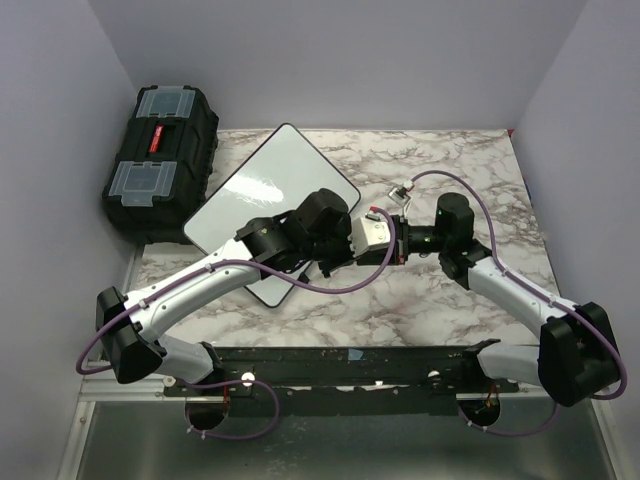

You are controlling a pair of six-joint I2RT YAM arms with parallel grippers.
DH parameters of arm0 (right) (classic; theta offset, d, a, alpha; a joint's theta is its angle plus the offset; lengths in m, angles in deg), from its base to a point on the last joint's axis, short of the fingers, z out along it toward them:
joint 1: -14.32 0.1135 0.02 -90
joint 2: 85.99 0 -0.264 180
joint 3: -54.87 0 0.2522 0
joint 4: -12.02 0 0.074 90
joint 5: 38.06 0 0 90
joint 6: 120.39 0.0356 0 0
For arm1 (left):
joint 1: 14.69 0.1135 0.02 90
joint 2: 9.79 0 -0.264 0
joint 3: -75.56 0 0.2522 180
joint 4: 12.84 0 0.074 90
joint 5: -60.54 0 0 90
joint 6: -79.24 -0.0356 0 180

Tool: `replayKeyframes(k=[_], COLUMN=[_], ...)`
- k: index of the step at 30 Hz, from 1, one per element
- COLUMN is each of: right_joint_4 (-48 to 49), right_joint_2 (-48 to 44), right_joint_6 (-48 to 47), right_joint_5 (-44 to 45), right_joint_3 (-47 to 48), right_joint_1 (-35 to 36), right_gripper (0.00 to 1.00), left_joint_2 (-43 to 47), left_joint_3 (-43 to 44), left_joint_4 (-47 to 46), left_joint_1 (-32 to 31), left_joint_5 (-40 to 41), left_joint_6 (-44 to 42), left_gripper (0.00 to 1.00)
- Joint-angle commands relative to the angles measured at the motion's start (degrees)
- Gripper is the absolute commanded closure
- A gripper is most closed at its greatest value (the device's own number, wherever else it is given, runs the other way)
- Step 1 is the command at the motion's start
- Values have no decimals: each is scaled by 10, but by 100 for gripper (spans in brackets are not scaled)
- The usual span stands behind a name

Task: Write a sentence on the whiteboard
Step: Pass from the left arm to the right

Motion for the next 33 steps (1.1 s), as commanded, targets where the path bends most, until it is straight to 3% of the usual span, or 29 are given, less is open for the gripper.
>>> replayKeyframes(k=[1,6,11,13,21,26,33], right_joint_4=[-21,-31,-33,-33,-14,53,145], right_joint_2=[2,-4,-13,-17,-35,-41,-65], right_joint_6=[-20,-30,-36,-37,-31,8,61], right_joint_5=[2,19,36,41,55,39,17], right_joint_3=[21,25,28,27,23,10,-4], right_joint_1=[11,11,10,10,10,10,10], right_gripper=[99,99,99,99,99,99,99], left_joint_2=[8,25,50,62,143,189,205], left_joint_3=[4,-13,-33,-39,-74,-101,-131], left_joint_4=[-37,-50,-59,-57,-56,-77,-122], left_joint_1=[-1,3,15,23,102,183,252], left_joint_5=[4,13,15,18,-57,-184,-362], left_joint_6=[3,16,27,30,66,100,158], left_gripper=[93,72,44,39,25,19,20])
